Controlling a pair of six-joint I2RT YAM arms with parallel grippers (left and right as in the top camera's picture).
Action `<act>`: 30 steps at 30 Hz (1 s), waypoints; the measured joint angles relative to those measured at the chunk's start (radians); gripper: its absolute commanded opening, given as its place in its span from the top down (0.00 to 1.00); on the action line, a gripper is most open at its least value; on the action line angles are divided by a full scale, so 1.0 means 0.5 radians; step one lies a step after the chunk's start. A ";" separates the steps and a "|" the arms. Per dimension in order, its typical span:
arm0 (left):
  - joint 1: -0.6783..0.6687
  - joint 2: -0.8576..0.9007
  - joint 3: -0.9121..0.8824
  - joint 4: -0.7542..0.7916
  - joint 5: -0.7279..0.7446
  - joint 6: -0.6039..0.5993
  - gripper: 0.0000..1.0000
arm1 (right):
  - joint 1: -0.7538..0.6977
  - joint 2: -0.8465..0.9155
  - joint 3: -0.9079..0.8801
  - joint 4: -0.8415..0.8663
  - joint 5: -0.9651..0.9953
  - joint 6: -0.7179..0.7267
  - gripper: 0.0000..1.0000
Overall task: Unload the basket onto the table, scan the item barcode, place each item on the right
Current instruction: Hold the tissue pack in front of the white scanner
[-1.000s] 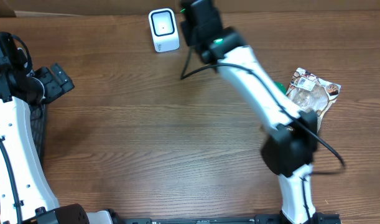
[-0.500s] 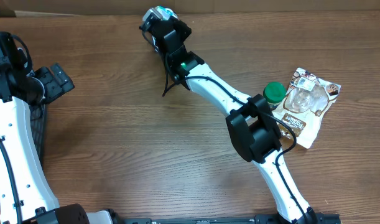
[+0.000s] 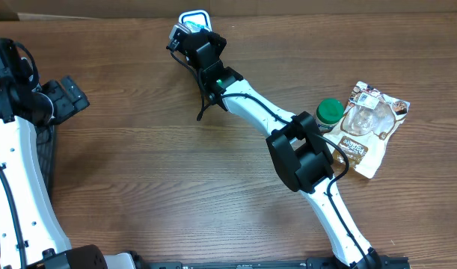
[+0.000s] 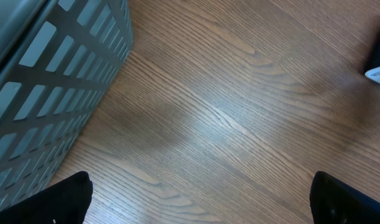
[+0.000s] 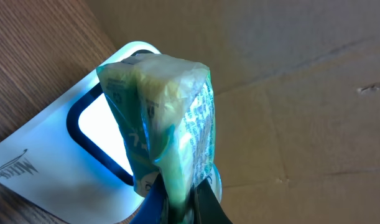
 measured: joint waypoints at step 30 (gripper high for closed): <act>0.000 0.000 0.000 0.002 0.000 0.000 0.00 | -0.018 -0.626 -0.011 -0.945 -0.513 0.867 0.96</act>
